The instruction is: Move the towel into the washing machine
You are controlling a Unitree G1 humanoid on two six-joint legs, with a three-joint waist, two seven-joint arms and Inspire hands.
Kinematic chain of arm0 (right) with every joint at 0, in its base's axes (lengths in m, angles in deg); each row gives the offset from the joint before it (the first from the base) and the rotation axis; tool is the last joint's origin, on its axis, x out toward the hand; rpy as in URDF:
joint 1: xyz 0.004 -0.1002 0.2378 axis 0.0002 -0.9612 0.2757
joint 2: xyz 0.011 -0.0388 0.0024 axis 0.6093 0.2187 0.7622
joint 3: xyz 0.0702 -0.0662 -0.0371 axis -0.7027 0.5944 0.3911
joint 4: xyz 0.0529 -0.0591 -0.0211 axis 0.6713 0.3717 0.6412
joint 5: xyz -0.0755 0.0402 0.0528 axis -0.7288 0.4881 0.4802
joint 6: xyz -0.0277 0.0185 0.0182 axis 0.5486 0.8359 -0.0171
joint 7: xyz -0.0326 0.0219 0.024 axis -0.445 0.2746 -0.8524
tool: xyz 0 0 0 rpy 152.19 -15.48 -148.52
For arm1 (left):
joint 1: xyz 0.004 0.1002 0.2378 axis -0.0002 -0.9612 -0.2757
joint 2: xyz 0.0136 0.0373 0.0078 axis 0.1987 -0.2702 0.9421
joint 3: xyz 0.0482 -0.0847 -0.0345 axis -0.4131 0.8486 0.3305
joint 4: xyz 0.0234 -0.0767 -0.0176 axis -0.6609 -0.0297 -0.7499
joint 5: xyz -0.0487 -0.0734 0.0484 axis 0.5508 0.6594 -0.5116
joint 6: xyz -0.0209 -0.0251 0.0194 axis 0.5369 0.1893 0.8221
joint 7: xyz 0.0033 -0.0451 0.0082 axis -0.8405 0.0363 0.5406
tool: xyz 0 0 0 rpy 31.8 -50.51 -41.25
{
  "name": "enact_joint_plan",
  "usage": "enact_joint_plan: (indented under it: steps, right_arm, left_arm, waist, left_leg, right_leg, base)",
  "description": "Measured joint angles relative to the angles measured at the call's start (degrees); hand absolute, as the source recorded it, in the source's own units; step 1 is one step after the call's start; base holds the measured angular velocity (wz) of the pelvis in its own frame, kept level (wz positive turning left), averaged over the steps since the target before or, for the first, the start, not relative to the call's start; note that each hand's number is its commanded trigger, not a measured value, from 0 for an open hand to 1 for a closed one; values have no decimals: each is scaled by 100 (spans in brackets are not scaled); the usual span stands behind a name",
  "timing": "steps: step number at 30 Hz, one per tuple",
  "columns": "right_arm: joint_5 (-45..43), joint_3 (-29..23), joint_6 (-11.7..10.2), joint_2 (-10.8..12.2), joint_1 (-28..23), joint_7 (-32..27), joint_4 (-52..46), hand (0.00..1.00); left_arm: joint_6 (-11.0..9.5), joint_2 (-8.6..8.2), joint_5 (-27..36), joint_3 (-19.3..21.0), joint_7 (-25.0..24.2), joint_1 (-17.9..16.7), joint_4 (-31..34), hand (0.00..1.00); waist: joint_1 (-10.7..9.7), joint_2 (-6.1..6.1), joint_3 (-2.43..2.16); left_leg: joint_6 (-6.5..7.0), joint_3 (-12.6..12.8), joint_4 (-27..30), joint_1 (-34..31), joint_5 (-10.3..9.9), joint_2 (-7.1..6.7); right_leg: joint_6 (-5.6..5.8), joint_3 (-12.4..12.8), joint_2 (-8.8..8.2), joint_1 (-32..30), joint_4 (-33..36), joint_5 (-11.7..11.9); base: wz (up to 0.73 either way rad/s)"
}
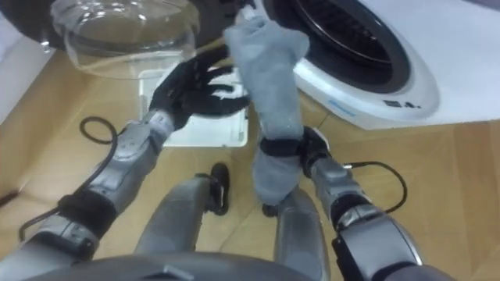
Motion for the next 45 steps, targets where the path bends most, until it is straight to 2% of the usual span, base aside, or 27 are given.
enact_joint_plan:
  steps: [4, 6, 10, 16, 25, 27, 29, 30, 34, 35, 38, 42, 45]
  right_arm:
    - [724, -61, 99, -264, 48, 94, 145, 100]
    - [860, -57, 174, -341, 57, 175, 143, 100]
    - [838, -175, 252, -341, 72, 349, 152, 100]
    - [1020, -192, 479, -333, 220, 554, 318, 100]
    - [2067, -522, 702, -396, 305, 541, 445, 100]
    - [2424, -632, 748, -473, 375, 543, 516, 100]
    - [2865, -818, 844, -601, 525, 535, 569, 100]
    - [2968, -861, 844, -639, 555, 519, 570, 100]
    - [3979, -994, 894, -1018, 759, 261, 536, 100]
    - [4119, -1114, 935, -1053, 848, 102, 467, 100]
    - [4516, -1354, 1135, -1068, 989, -286, 26, 100]
    - [5144, -1732, 1189, -1063, 1139, -834, -367, 100]
    - [5416, -2012, 1192, -1066, 1245, -1225, -593, 100]
  left_arm:
    - [-51, 17, 24, 79, 163, -60, -531, 0]
    - [-50, -12, 26, 90, 164, -62, -627, 0]
    - [-50, -122, 36, 165, 157, -55, -611, 0]
    - [-41, -232, 17, 164, 213, -50, -609, 0]
    - [-16, -185, 23, 186, 235, -83, -600, 0]
    - [20, -144, 87, 198, 285, -82, -539, 0]
    - [30, -41, 90, 196, 390, -120, -480, 0]
    - [33, -26, 91, 195, 404, -114, -480, 0]
    - [95, 52, 199, 100, 531, -202, -338, 0]
    - [112, 91, 210, 108, 563, -239, -293, 0]
    - [181, 154, 300, 149, 715, -446, 144, 0]
    - [180, 139, 243, 151, 880, -551, 350, 0]
    - [182, 143, 130, 167, 1036, -631, 419, 0]
  waist:
    - [2, -5, 3]
    - [-6, -42, 26]
    - [-39, -96, 58]
    - [-23, -129, 58]
    - [-23, -163, 53]
    - [-25, -192, 53]
    - [-17, -308, 55]
    - [-20, -327, 55]
    - [-30, -439, 50]
    - [-23, -525, 44]
    - [-58, -642, 43]
    - [-76, -644, 43]
    - [-162, -663, 41]
  left_leg:
    - [36, -43, -117, 6, 55, -95]
    - [43, -43, -121, 6, 59, -114]
    - [56, -72, -94, -54, 77, -149]
    - [112, -81, -45, -209, 114, -209]
    - [147, -91, 60, -247, 146, -284]
    - [157, -64, 66, -252, 151, -292]
    - [172, -39, 136, -326, 160, -340]
    - [172, -49, 173, -359, 160, -350]
    - [174, -43, 354, -486, 160, -392]
    - [184, 2, 348, -496, 166, -391]
    - [187, 5, 388, -556, 168, -384]
    - [209, -57, 524, -702, 181, -458]
    - [273, -40, 581, -799, 197, -575]
  right_leg:
    - [46, -50, -93, -7, -6, -27]
    - [61, -50, -115, -9, 6, -35]
    - [70, -115, -159, -38, 17, -59]
    - [94, -148, -251, -193, 126, -87]
    - [140, -173, -345, -219, 288, -112]
    - [145, -173, -367, -240, 317, -119]
    - [138, -136, -445, -379, 520, -177]
    - [134, -138, -457, -416, 567, -188]
    - [133, -115, -530, -566, 825, -245]
    - [126, -81, -539, -616, 884, -249]
    - [98, -116, -567, -671, 991, -267]
    - [117, -161, -649, -787, 1130, -290]
    - [178, -157, -804, -907, 1320, -354]
  base:
    - [12]
    - [3]
    - [10]
    - [7]
    - [4]
    - [2]
    - [2]
    - [11]
    - [6]
    - [0]
    - [5]
    - [15]
    - [18]
